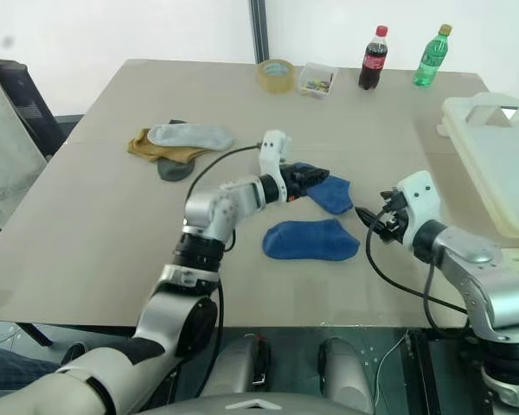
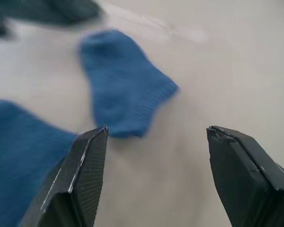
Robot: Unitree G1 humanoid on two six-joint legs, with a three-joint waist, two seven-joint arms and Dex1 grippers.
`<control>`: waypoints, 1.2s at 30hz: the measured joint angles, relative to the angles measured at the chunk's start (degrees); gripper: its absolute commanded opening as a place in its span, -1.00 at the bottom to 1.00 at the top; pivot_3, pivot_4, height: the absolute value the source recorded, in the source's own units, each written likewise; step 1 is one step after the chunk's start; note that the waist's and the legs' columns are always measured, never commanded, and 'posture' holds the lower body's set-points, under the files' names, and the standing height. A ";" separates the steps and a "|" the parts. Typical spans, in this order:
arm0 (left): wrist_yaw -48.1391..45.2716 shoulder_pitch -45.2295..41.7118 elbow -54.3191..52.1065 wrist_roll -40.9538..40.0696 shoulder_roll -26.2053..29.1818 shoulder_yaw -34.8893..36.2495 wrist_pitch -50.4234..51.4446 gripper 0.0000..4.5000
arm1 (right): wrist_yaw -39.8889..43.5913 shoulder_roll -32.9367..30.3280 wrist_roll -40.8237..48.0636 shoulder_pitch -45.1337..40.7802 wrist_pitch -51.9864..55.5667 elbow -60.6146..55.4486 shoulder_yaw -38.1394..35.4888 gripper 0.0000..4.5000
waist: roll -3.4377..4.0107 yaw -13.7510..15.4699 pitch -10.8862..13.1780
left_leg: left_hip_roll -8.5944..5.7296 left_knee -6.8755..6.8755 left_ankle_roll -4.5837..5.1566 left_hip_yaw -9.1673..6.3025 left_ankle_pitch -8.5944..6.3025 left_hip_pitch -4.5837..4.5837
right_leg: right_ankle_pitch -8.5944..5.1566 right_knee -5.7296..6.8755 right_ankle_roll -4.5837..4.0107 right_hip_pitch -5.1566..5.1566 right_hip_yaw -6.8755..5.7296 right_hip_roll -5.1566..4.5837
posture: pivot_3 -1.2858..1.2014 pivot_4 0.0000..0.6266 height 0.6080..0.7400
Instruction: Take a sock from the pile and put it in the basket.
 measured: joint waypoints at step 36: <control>-13.48 -14.79 52.10 17.67 8.43 0.44 -35.10 0.05 | -9.90 17.26 2.50 -7.69 6.88 9.95 1.23 -0.97 | 0.13 -0.49 -0.03 | 0.00 -0.11 0.00 0.24 0.00 -0.13 | 0.01 0.05 0.01 -0.16 -0.07 -0.01 | 0.03 -0.52 1.00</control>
